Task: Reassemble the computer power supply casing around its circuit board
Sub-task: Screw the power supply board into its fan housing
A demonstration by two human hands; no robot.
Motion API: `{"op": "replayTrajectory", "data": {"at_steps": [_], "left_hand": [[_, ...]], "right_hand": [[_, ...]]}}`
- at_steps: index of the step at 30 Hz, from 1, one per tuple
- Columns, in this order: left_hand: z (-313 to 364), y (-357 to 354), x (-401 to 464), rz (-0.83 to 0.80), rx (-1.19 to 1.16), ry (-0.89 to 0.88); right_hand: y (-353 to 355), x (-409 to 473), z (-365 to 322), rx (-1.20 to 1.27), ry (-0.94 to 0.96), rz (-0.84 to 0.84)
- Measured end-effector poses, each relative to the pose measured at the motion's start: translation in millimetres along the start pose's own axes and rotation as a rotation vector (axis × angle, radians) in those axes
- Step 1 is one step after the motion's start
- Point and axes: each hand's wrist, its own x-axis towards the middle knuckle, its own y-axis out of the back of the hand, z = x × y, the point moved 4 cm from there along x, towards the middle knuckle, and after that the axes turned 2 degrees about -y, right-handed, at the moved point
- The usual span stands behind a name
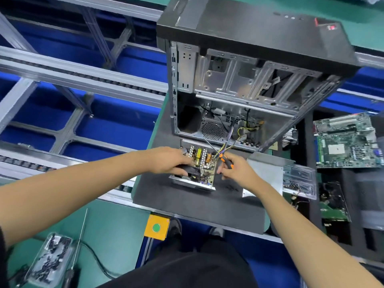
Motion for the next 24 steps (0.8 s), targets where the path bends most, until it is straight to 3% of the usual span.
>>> {"op": "replayTrajectory", "data": {"at_steps": [4,9,13,24], "left_hand": [[-7.7,0.0,3.3,-0.051,0.092,-0.034],[-13.8,-23.4,8.5,-0.142,-0.058,0.014],[-17.2,-36.8,15.4,-0.116,-0.24,0.012],[-1.1,-40.4,4.9,-0.156,-0.273,0.058]], "right_hand": [[-10.7,-0.4,3.0,0.005,-0.036,0.018],[-15.8,1.2,9.1,0.142,-0.06,0.046],[-17.6,-1.0,13.7,0.188,-0.068,0.034],[-15.3,4.6,26.5,0.251,-0.043,0.096]]}}
